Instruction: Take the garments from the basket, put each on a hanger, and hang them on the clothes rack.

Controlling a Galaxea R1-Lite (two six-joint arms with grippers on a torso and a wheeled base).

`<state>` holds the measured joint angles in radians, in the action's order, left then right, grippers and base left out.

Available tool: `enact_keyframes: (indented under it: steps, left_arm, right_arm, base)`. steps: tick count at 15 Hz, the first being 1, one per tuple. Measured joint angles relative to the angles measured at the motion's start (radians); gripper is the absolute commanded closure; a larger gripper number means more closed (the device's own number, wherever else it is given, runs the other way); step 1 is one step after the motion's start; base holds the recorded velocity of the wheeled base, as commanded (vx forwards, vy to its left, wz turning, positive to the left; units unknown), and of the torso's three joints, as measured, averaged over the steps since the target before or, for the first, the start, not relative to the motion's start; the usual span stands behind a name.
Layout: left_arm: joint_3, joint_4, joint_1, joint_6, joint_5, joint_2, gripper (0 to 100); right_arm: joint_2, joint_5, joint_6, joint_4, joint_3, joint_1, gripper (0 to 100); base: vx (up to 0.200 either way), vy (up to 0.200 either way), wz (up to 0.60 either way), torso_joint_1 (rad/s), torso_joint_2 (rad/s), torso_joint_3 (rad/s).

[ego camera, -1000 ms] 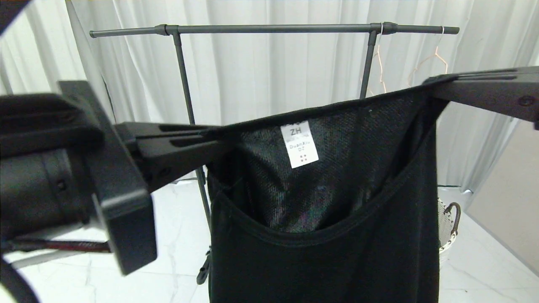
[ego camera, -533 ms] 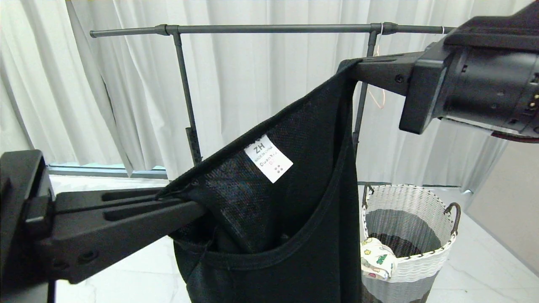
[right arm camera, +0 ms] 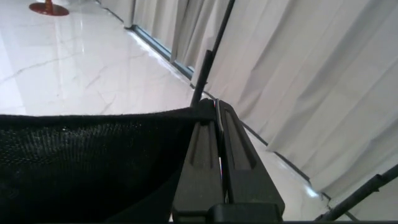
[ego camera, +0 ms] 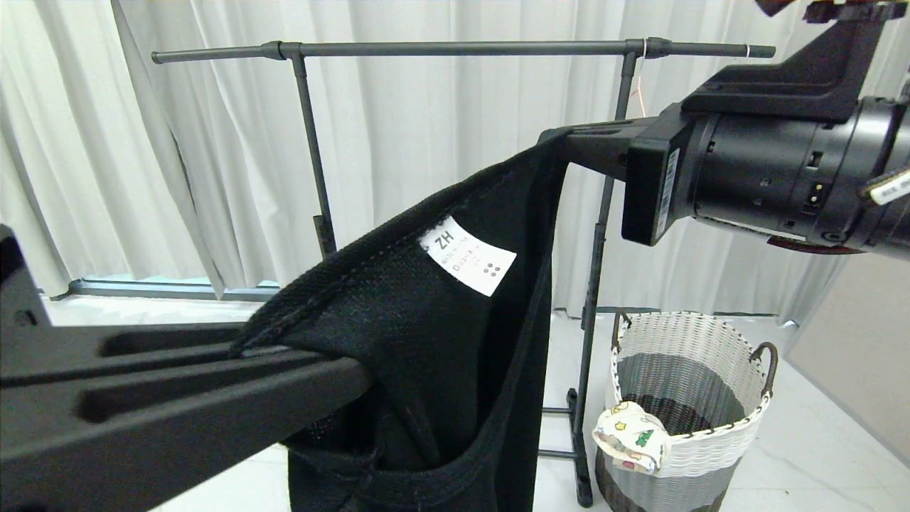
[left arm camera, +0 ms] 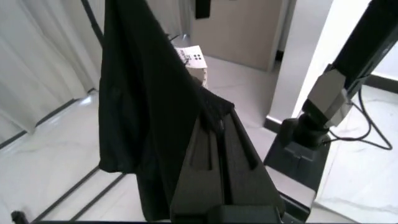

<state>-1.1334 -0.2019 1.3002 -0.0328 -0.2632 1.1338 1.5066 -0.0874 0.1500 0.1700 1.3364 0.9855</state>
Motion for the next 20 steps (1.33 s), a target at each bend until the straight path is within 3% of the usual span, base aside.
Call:
enact_keyframes:
  steps: [2,4,7,11,14,20]
  left_arm:
    - [-0.003,0.000,0.001,0.012,-0.016,0.003,100]
    - [0.002,0.000,-0.025,0.078,-0.076,0.006,100]
    - [0.001,0.006,-0.108,0.188,-0.098,0.021,100]
    - [-0.064,0.126,-0.162,0.218,-0.100,0.103,100]
    - [-0.100,0.196,-0.205,0.285,-0.101,0.168,100]
    - [-0.106,0.199,-0.230,0.291,-0.138,0.178,100]
  right_arm:
    - [-0.014,-0.029,0.000,-0.035,-0.004,-0.014,100]
    - [-0.055,-0.066,0.000,-0.145,-0.012,-0.054,100]
    - [-0.153,-0.072,-0.001,-0.292,-0.017,-0.099,100]
    - [-0.322,-0.044,-0.001,-0.479,-0.057,-0.073,100]
    - [-0.379,-0.049,0.007,-0.485,-0.082,-0.015,100]
    - [-0.362,-0.052,0.057,-0.365,-0.087,0.003,100]
  base:
    - [0.000,0.000,0.00,0.000,0.00,0.000]
    - [0.000,0.000,0.00,0.000,0.00,0.000]
    - [0.000,0.000,0.00,0.000,0.00,0.000]
    - [0.000,0.000,0.00,0.000,0.00,0.000]
    - [0.000,0.000,0.00,0.000,0.00,0.000]
    - [0.000,0.000,0.00,0.000,0.00,0.000]
